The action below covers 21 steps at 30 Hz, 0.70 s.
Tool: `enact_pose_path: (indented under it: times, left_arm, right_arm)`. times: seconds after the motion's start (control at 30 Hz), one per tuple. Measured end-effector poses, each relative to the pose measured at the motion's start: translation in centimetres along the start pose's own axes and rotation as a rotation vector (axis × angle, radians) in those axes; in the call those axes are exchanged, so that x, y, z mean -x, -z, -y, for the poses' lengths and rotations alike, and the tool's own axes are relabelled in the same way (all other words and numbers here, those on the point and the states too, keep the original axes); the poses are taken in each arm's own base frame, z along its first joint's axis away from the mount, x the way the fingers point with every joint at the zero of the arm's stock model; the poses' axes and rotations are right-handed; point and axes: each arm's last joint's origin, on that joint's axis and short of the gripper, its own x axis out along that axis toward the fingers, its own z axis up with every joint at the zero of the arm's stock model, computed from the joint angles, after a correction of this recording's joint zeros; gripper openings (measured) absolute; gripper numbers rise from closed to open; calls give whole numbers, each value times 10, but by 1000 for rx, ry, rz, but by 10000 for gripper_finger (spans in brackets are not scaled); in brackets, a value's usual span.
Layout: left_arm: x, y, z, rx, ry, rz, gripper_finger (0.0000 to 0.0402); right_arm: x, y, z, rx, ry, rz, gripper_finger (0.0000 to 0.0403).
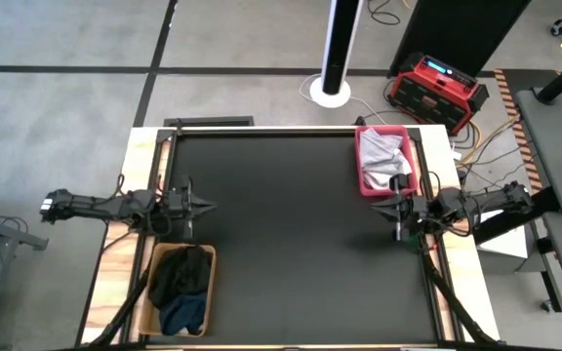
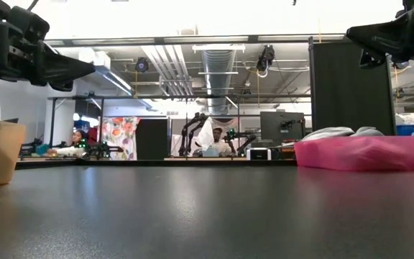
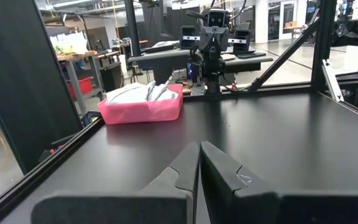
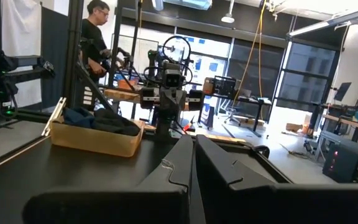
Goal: Sort towels by color in basket
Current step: Return to Home Position
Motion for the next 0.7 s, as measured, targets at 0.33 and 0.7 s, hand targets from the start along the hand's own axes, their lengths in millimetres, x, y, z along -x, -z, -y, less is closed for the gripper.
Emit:
enact_pose_path:
  times: [0.33, 0.7]
  left_arm:
    - [-1, 1, 0, -2, 1, -12, 0]
    - [-1, 1, 0, -3, 2, -15, 0]
  right_arm:
    - [0, 0, 0, 0, 0, 0, 13]
    - [0, 0, 0, 0, 0, 0, 13]
